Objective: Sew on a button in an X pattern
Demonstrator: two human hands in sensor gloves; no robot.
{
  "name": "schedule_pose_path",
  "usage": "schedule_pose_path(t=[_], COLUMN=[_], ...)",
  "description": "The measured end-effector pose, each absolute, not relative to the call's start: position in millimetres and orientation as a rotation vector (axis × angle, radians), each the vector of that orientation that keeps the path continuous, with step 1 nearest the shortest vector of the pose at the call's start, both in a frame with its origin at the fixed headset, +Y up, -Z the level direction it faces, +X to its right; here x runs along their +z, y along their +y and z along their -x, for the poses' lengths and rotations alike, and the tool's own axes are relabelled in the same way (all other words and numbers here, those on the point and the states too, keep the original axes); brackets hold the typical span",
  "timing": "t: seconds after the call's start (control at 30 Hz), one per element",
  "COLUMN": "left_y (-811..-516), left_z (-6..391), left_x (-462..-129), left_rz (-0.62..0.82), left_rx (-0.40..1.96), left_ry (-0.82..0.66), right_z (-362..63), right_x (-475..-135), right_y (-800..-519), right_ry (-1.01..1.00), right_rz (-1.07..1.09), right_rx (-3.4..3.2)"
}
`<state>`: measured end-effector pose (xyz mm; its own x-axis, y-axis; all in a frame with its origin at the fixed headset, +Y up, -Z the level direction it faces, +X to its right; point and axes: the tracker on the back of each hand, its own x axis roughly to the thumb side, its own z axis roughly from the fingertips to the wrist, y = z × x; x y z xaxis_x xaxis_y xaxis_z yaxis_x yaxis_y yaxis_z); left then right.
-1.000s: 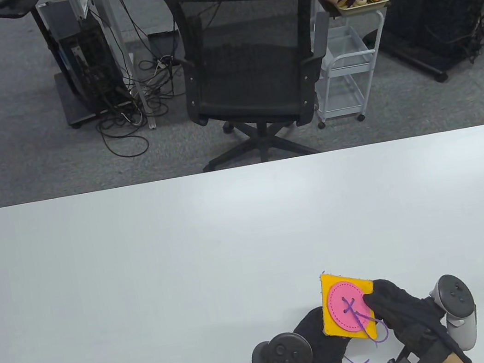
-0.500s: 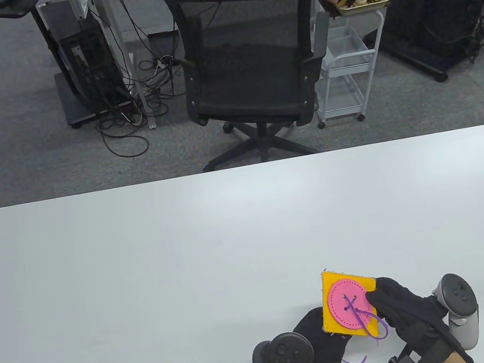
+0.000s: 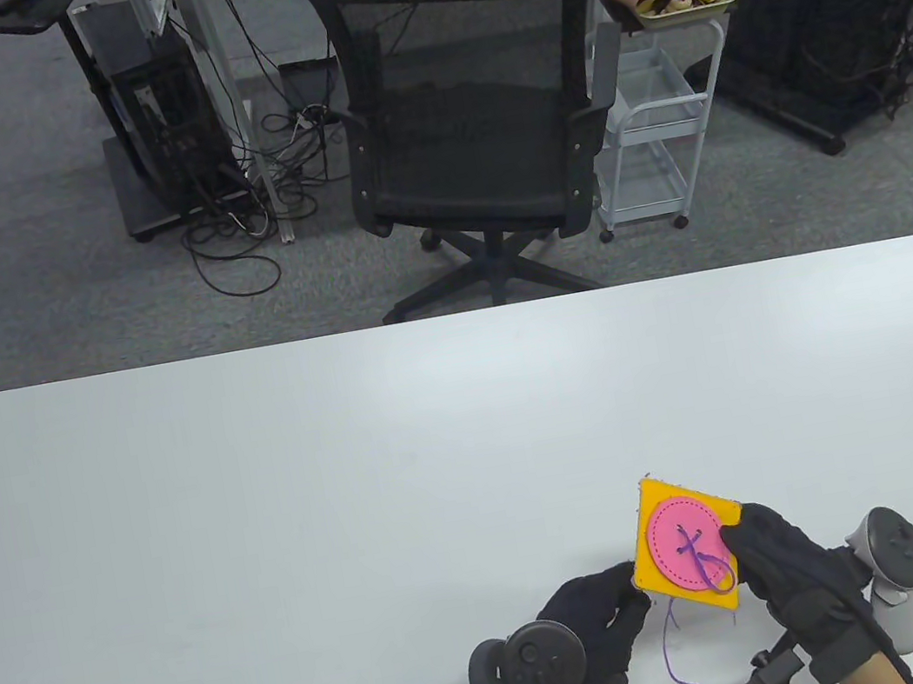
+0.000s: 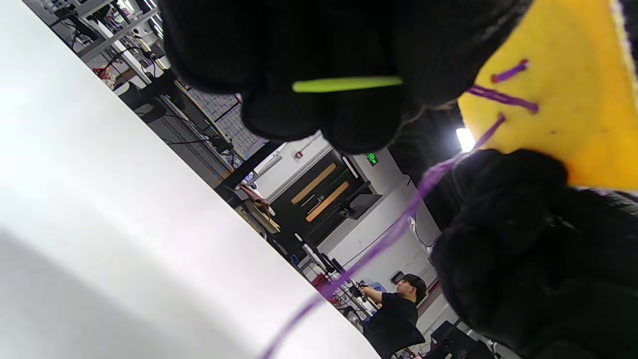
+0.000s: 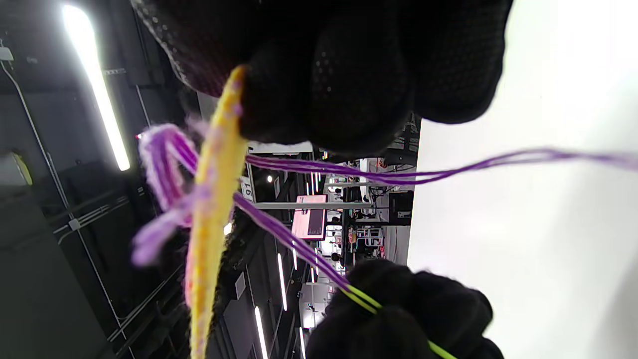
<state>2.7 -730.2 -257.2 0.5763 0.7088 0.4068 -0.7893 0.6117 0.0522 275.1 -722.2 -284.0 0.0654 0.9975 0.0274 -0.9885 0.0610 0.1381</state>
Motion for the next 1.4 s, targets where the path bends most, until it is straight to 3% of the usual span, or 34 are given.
schedule_pose_path(t=[0.87,1.4], left_y=[-750.9,-749.1], left_z=[21.3,30.4], left_x=[-274.0,-273.9], left_rz=[-0.132,-0.124], left_rx=[0.794,0.989], left_ry=[-0.218,-0.196], right_z=[-302.5,-297.7], right_x=[-286.5,-286.6], right_y=[-717.8,-715.3], right_ry=[0.037,0.047], right_rz=[-0.069,-0.123], right_rx=[1.371,1.379])
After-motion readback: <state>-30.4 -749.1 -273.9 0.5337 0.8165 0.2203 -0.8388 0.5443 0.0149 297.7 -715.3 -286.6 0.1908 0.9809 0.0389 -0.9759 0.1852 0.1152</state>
